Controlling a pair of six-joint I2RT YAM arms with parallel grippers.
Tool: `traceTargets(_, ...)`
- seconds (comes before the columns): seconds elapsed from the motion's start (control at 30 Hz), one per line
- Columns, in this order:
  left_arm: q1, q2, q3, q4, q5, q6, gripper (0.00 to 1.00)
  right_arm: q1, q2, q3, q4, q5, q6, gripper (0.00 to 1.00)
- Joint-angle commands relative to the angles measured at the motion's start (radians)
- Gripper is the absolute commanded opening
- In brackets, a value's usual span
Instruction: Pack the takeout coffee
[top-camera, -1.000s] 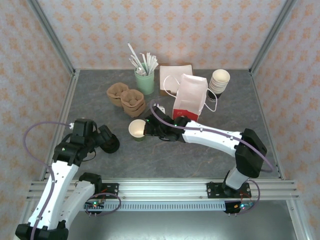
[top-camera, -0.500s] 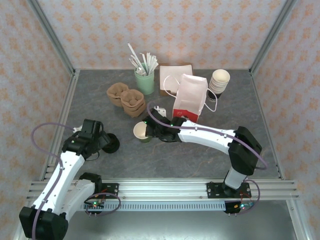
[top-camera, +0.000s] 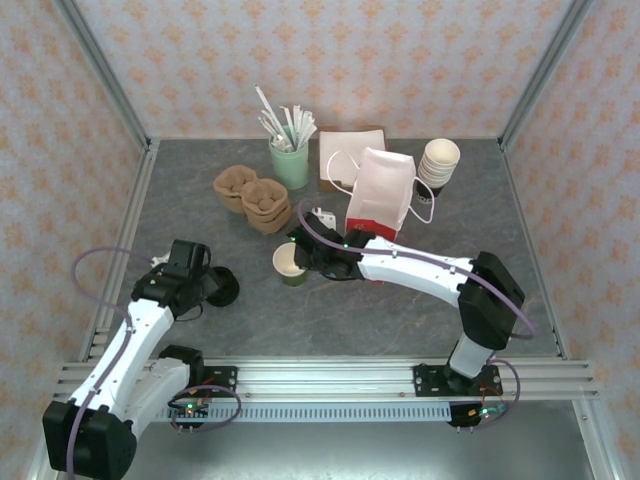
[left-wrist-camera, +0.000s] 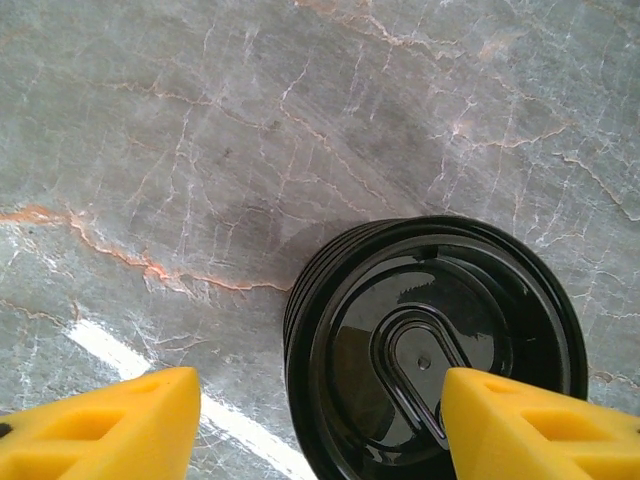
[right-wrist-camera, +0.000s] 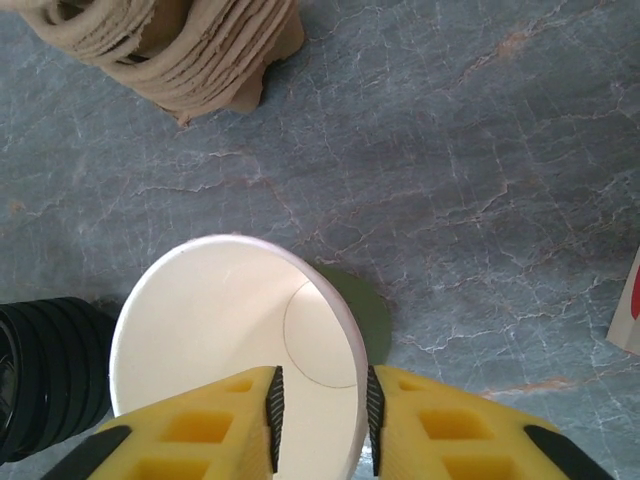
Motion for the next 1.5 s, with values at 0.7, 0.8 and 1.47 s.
traceTargets(0.7,-0.005,0.007,-0.077,0.095,0.015,-0.043,0.29,-0.022,-0.180,0.065,-0.086,0.035,-0.022,0.37)
traceTargets(0.8,-0.005,0.002,-0.079,0.098,0.017,-0.046,0.26,-0.028,-0.191,0.061,-0.079,0.017,-0.015,0.37)
traceTargets(1.47,-0.005,-0.075,0.029,0.053,0.068,0.000,0.13,-0.068,-0.280,0.055,-0.015,-0.146,-0.020,0.39)
